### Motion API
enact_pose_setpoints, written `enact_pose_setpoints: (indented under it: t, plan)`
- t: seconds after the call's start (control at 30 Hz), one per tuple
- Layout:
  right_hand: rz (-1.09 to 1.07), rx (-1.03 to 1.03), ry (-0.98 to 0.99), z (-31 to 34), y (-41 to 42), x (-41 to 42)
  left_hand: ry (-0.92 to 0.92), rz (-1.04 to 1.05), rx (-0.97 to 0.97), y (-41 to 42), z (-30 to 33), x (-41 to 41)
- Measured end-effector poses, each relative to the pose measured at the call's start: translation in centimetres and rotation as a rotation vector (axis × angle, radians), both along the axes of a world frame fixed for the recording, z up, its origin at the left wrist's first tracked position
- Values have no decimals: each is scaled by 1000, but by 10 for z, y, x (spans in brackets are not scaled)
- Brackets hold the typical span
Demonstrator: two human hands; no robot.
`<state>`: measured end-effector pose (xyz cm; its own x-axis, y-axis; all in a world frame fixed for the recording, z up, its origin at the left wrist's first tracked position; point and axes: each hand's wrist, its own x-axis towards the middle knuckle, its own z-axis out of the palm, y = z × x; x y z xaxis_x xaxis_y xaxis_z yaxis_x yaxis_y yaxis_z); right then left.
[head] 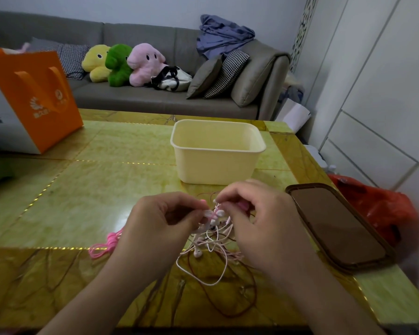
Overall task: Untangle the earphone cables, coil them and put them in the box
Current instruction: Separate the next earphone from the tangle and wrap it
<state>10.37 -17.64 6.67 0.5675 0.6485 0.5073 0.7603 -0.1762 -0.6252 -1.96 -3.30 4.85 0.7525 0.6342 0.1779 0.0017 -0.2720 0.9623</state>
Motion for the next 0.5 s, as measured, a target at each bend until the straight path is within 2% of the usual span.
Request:
enact_pose_setpoints:
  t: [0.07, 0.27, 0.4, 0.5]
  plan:
    - [4, 32, 77, 2, -1, 3, -32, -85, -21, -3, 1, -1]
    - [75, 41, 631, -2, 5, 8, -196, -136, -145, -10, 9, -1]
    - [102, 110, 947, -5, 9, 5, -191, -70, -18, -6, 8, -1]
    - [125, 141, 1074, -8, 12, 4, -177, -33, 87, -6, 6, -2]
